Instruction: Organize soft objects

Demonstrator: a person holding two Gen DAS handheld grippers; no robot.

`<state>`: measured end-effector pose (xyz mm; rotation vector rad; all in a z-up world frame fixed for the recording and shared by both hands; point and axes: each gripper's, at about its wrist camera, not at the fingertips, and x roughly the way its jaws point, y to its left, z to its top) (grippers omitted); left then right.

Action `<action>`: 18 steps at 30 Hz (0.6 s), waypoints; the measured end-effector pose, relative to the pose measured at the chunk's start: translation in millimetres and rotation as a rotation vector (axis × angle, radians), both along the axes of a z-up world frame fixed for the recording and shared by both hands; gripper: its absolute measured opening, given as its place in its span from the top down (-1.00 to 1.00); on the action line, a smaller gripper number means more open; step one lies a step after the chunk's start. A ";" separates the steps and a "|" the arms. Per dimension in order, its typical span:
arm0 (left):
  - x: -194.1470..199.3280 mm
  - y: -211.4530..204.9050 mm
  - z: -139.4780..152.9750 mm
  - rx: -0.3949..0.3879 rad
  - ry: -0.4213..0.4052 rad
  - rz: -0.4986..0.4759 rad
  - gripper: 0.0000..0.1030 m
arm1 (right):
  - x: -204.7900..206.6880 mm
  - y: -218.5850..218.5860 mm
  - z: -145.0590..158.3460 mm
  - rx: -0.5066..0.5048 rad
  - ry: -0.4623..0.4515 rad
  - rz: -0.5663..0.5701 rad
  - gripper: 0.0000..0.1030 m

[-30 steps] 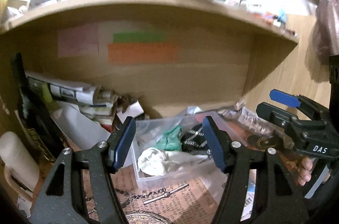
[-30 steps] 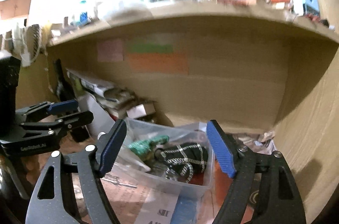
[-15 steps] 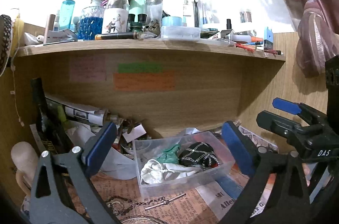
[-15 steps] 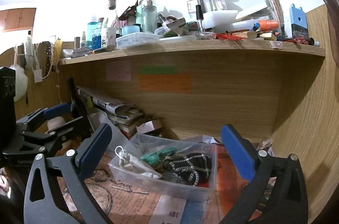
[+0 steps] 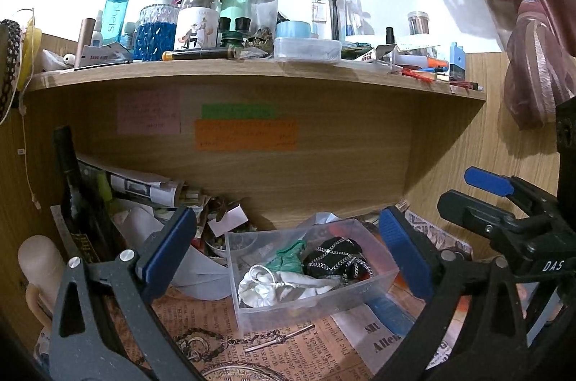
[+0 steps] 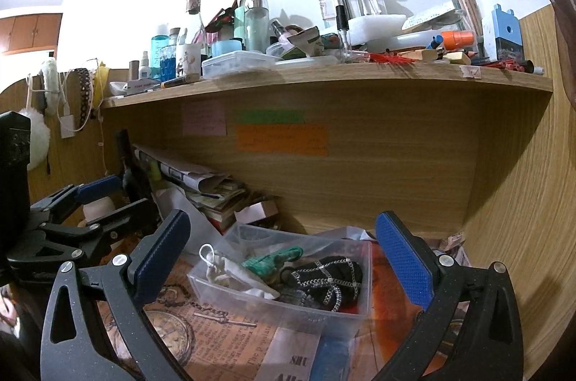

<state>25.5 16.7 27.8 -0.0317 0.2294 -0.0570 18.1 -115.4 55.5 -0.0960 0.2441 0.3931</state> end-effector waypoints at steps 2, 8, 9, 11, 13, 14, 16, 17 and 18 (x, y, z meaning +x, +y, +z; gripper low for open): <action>0.0 0.4 0.0 0.000 0.000 -0.001 -1.00 | -0.1 0.3 -0.2 0.000 0.000 -0.001 -1.00; 0.4 1.6 0.1 -0.001 0.000 -0.005 -1.00 | 0.1 -0.1 -0.3 0.000 0.000 -0.001 -1.00; 0.7 1.5 -0.2 -0.001 0.000 -0.005 -1.00 | 0.1 0.2 -0.3 0.000 -0.001 -0.002 -1.00; 0.7 1.8 -0.4 -0.002 0.001 -0.007 -1.00 | -0.2 0.7 -0.3 0.000 0.000 -0.002 -1.00; 0.5 1.2 -0.4 -0.002 0.002 -0.003 -1.00 | -0.4 1.5 -0.5 0.000 -0.001 -0.005 -1.00; 0.2 0.5 -0.5 -0.002 0.002 -0.001 -1.00 | -0.3 1.3 -0.5 0.000 0.000 -0.004 -1.00; 0.3 0.5 -0.3 -0.002 0.002 0.000 -1.00 | -0.2 0.9 -0.4 0.000 0.001 -0.001 -1.00; 0.1 0.3 0.0 -0.003 0.001 0.001 -1.00 | -0.3 1.2 -0.5 0.000 0.001 -0.002 -1.00; 0.2 0.6 -0.4 -0.004 0.001 0.001 -1.00 | -0.5 1.5 -0.3 -0.001 0.001 0.000 -1.00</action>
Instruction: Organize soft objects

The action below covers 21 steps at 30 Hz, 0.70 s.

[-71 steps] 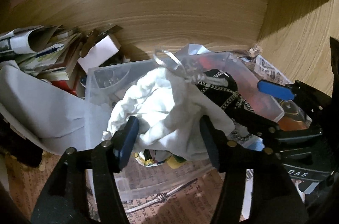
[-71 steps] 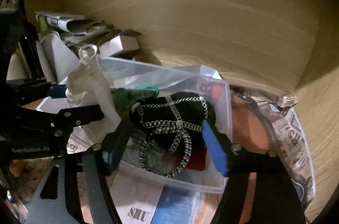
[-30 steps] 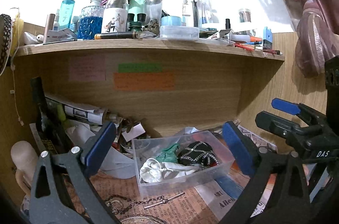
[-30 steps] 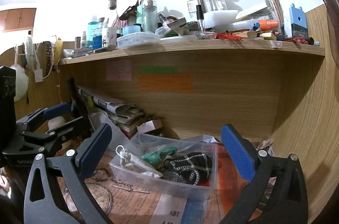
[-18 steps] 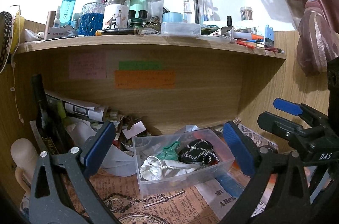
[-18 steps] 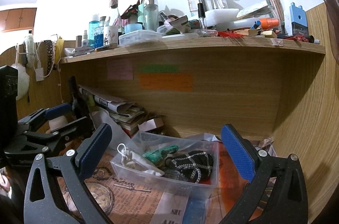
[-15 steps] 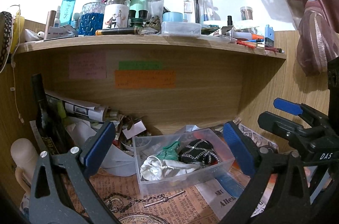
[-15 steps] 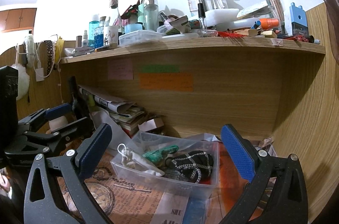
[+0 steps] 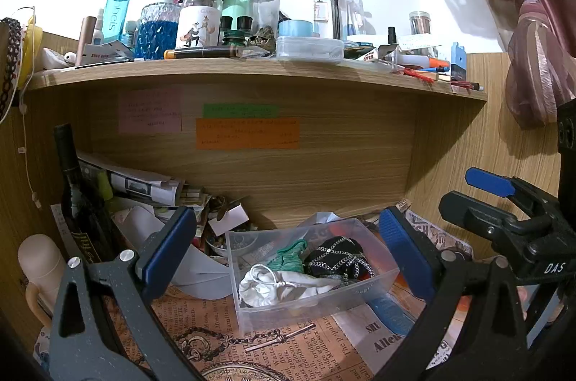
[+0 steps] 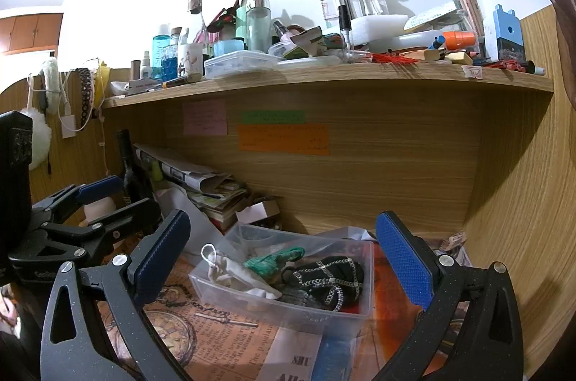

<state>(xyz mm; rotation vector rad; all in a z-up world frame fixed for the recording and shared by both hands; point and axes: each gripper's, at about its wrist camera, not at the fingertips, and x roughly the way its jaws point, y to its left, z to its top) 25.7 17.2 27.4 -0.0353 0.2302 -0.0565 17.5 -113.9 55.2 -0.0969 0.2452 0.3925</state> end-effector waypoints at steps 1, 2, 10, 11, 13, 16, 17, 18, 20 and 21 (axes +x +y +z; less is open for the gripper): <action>0.4 0.5 -0.1 -0.001 0.001 -0.002 -1.00 | -0.3 0.3 -0.1 -0.001 0.000 0.002 -1.00; 0.3 0.7 0.2 0.000 0.001 -0.003 -1.00 | -0.4 0.6 -0.1 -0.002 0.000 0.004 -1.00; -0.2 -2.8 -1.3 -0.005 0.010 0.006 -1.00 | -0.6 1.9 -0.1 -0.003 0.000 0.005 -1.00; 0.0 -2.7 -1.8 -0.006 0.012 0.006 -1.00 | -0.7 1.9 -0.1 -0.003 0.001 0.005 -1.00; 0.5 -2.8 -1.5 -0.008 0.014 0.006 -1.00 | -0.4 1.0 -0.2 -0.002 0.001 0.007 -1.00; 1.0 -2.5 -1.4 -0.009 0.016 0.006 -1.00 | -0.3 0.4 -0.1 -0.001 0.007 0.011 -1.00; 1.0 -2.0 -1.4 -0.009 0.017 0.004 -1.00 | -0.3 0.9 -0.2 -0.001 0.008 0.012 -1.00; 1.2 -2.2 -1.2 -0.009 0.018 0.004 -1.00 | -0.6 1.5 0.0 -0.002 0.008 0.012 -1.00; 1.0 -3.4 -1.0 -0.009 0.019 0.005 -1.00 | -1.3 3.3 -0.4 -0.002 0.009 0.009 -1.00; 0.7 -3.7 -1.2 -0.010 0.019 0.004 -1.00 | -1.6 3.7 -0.4 -0.003 0.008 0.009 -1.00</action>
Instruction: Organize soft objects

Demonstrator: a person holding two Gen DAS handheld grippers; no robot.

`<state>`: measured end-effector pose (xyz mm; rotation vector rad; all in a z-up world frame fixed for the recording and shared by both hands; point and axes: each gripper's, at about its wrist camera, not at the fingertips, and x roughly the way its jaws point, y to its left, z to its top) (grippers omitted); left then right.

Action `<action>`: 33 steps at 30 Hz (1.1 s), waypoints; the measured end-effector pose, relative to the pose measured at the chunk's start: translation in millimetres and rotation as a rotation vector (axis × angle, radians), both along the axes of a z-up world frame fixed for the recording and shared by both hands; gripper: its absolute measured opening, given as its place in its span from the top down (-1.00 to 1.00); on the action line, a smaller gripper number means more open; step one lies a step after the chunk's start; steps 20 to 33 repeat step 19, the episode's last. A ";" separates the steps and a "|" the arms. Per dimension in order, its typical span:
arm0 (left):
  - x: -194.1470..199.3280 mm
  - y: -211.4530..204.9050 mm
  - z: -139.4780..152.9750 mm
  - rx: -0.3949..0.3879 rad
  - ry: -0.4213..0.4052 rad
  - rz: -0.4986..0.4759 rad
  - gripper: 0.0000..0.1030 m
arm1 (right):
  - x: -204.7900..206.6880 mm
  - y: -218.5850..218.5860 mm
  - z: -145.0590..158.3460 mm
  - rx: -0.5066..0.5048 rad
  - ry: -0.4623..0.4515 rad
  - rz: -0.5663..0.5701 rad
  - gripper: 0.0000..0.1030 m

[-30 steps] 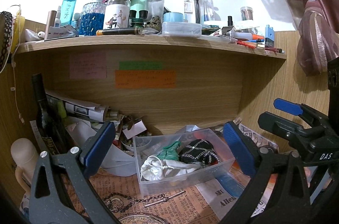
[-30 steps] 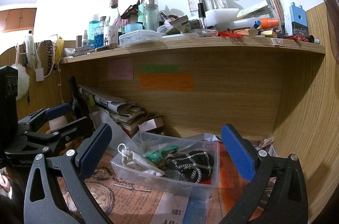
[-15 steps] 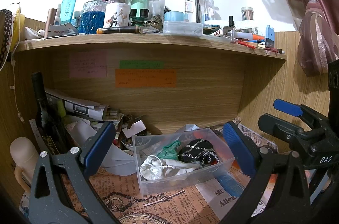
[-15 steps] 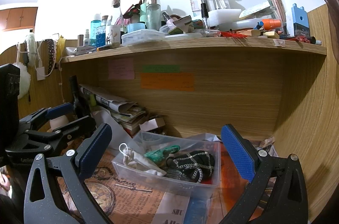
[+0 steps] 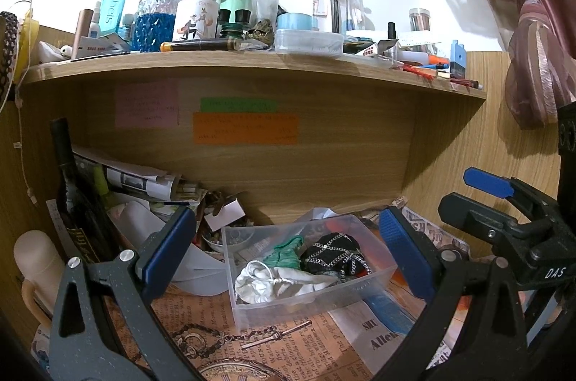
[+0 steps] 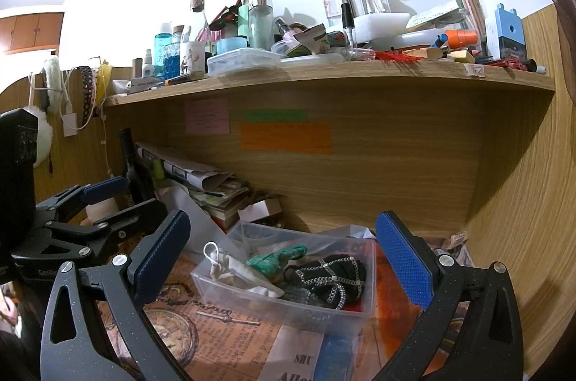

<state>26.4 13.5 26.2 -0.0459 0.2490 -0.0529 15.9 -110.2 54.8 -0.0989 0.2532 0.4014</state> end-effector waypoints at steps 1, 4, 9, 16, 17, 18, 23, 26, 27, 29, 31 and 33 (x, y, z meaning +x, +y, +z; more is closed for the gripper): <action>-0.1 -0.1 0.0 -0.001 0.001 0.000 -1.00 | 0.3 0.2 -0.2 0.000 0.000 -0.004 -1.00; -0.4 -1.7 0.1 -0.003 0.004 0.000 -1.00 | -0.3 1.7 -1.7 0.002 0.003 -0.008 -1.00; -0.6 -2.9 -1.0 -0.004 0.008 0.001 -1.00 | -0.2 1.5 -1.9 0.001 0.006 -0.007 -1.00; 1.4 -1.7 -3.7 -0.007 0.017 -0.003 -1.00 | 1.4 5.8 -7.8 0.000 0.024 -0.021 -1.00; 1.7 -1.3 -4.5 -0.007 0.019 -0.001 -1.00 | 2.1 5.9 -9.1 -0.001 0.028 -0.022 -1.00; 2.3 -0.3 -5.4 -0.008 0.020 0.001 -1.00 | 3.1 6.1 -10.6 -0.003 0.033 -0.025 -1.00; 3.2 0.9 -5.9 -0.009 0.022 0.002 -1.00 | 4.7 5.4 -11.8 -0.004 0.037 -0.027 -1.00; 3.2 0.9 -5.9 -0.009 0.022 0.002 -1.00 | 4.7 5.4 -11.8 -0.004 0.037 -0.027 -1.00; 3.2 0.9 -5.9 -0.009 0.022 0.002 -1.00 | 4.7 5.4 -11.8 -0.004 0.037 -0.027 -1.00; 3.2 0.9 -5.9 -0.009 0.022 0.002 -1.00 | 4.7 5.4 -11.8 -0.004 0.037 -0.027 -1.00; 3.2 0.9 -5.9 -0.009 0.022 0.002 -1.00 | 4.7 5.4 -11.8 -0.004 0.037 -0.027 -1.00; 3.2 0.9 -5.9 -0.009 0.022 0.002 -1.00 | 4.7 5.4 -11.8 -0.004 0.037 -0.027 -1.00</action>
